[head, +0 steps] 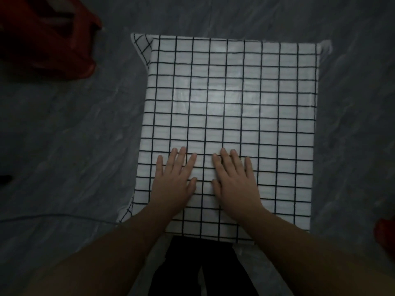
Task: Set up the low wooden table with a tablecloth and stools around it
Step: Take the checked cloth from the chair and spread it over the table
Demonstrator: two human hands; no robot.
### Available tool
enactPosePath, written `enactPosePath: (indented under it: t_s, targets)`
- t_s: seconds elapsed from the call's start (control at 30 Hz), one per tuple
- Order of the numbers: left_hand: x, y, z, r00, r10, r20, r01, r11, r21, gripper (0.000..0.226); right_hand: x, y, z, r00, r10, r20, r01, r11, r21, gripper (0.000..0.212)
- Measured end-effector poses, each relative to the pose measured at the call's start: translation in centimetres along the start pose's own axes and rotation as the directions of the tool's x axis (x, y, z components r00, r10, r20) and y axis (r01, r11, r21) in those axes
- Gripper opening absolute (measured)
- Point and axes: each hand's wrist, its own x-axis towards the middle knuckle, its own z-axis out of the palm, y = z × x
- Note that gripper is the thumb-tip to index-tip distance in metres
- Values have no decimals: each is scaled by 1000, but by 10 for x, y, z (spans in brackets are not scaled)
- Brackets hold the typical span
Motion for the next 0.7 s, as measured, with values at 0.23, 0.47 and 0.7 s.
enactPosePath:
  t_s: [0.23, 0.47, 0.7]
  targets:
    - [4, -6, 10, 996, 35, -84, -36, 999, -19, 64, 4, -7, 11, 998, 53, -35, -54, 998, -26, 64]
    - [-12, -7, 2, 993, -98, -73, 94, 994, -46, 67, -3, -14, 6, 998, 56, -27, -56, 998, -30, 66]
    - [-34, -10, -3, 972, -234, -21, 231, 968, -103, 68, -10, -31, -2, 1000, -26, 16, 26, 1000, 0, 63]
